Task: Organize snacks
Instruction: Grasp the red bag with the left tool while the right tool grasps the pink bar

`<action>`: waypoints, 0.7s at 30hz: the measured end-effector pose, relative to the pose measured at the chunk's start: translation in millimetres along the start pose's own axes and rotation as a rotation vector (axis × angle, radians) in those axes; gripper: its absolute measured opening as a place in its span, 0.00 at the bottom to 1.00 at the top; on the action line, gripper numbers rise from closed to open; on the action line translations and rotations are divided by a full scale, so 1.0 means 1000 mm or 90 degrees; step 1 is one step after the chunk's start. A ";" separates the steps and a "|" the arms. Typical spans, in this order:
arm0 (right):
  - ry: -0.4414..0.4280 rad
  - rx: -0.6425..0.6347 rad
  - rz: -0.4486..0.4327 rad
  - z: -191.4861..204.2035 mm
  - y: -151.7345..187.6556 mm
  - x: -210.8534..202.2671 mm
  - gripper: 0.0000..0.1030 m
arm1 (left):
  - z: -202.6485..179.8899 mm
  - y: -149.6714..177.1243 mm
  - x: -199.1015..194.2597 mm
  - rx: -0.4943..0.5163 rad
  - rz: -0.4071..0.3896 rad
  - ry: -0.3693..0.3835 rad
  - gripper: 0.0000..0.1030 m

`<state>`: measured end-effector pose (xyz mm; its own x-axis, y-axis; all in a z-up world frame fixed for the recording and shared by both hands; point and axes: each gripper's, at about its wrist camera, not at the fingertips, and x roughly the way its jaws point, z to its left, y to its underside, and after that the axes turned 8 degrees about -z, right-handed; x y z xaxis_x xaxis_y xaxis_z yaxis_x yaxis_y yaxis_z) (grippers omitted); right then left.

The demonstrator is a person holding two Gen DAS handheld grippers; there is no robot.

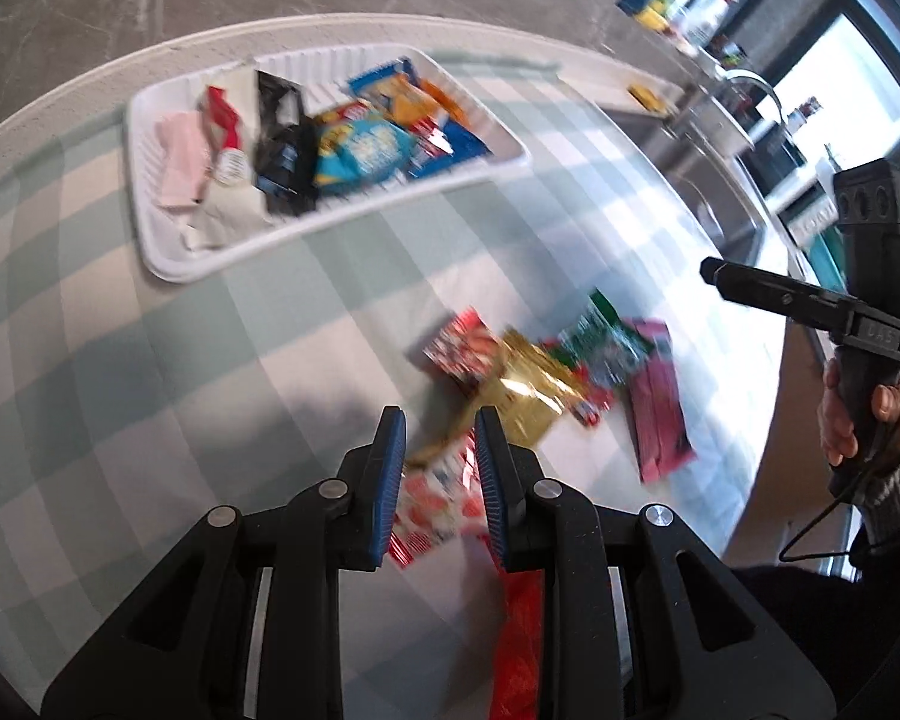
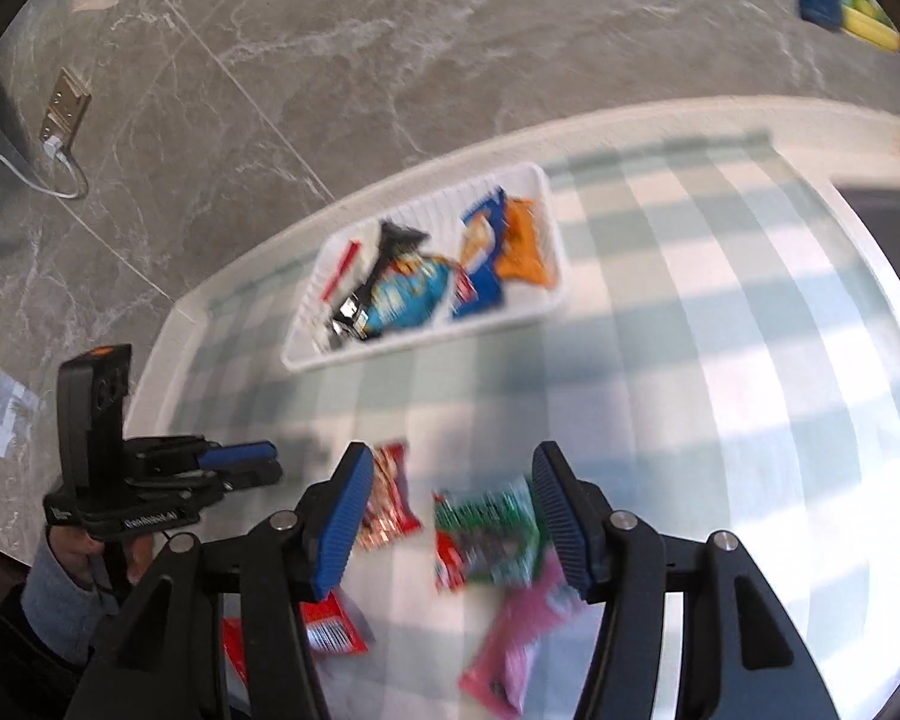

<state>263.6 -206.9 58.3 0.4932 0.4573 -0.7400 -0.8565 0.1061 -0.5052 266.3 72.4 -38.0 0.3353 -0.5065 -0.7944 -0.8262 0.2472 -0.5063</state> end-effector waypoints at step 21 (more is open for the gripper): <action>0.073 0.042 0.041 -0.014 0.082 -0.013 0.62 | -0.046 0.049 0.001 0.057 0.116 0.089 0.22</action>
<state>189.4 -216.2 20.4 0.4479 0.3622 -0.8174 -0.8932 0.1400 -0.4274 205.4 46.2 -48.0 0.1141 -0.5547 -0.8242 -0.8221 0.4131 -0.3919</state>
